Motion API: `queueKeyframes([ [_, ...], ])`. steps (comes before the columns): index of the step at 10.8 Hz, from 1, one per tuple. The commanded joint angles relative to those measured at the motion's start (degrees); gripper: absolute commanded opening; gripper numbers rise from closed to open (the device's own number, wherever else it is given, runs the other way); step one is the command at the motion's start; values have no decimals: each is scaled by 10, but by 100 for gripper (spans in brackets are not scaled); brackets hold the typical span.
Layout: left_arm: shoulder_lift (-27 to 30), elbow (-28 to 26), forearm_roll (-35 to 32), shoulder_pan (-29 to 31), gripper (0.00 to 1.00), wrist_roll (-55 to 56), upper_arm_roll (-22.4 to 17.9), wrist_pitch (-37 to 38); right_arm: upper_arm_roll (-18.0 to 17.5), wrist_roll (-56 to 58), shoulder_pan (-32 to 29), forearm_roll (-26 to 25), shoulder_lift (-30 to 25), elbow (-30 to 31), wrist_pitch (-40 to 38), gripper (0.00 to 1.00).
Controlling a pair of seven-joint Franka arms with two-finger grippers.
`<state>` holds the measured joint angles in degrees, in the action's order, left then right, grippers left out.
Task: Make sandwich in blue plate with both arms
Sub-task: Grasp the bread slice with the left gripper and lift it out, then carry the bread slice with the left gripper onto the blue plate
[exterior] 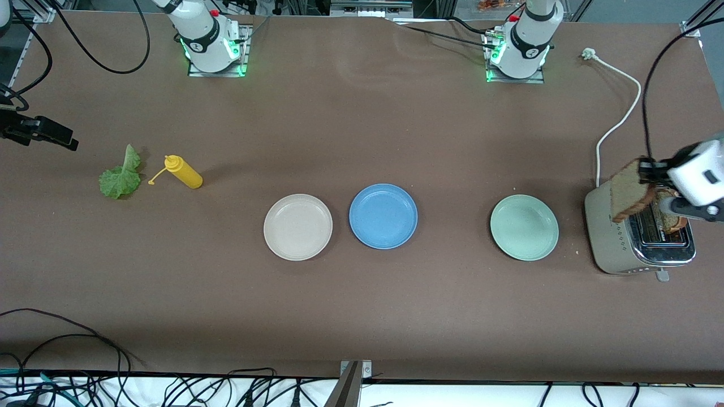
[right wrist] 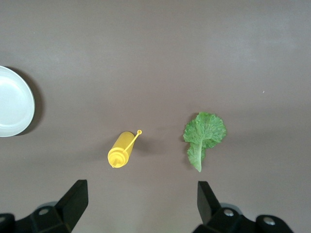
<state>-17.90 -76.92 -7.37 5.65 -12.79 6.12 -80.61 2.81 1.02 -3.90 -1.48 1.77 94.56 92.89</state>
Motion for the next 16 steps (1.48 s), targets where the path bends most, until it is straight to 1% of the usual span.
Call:
queueKeyframes([
  [1, -7, 0, 93, -20, 0, -7, 22, 20, -2, 3, -1, -7, -5, 2, -3, 100],
  [3, -42, -1, 173, -39, 0, -6, 28, 20, -2, 3, -1, -7, -5, 1, -2, 100],
  [5, -82, 0, 235, -89, 0, -5, 33, 19, -2, 3, -1, -7, -5, 1, -1, 100],
  [6, -110, 1, 289, -111, 0, -2, 33, 15, -2, 3, -1, -7, -5, 1, -1, 100],
  [10, -211, 3, 479, -178, 0, -8, 33, -81, -2, 3, -2, -7, -5, 2, -1, 100],
  [11, -230, 2, 516, -186, 0, -9, 33, -110, -2, 3, -1, -7, -5, 2, -1, 100],
  [12, -252, 2, 549, -192, 0, -20, 33, -126, -2, 3, -1, -7, -5, 2, -1, 100],
  [13, -272, 2, 570, -193, 0, -58, 33, -132, -2, 3, -2, -7, -5, 2, -1, 100],
  [16, -324, 1, 616, -181, 0, -173, 31, -158, -2, 3, -1, -7, -5, 1, -1, 100],
])
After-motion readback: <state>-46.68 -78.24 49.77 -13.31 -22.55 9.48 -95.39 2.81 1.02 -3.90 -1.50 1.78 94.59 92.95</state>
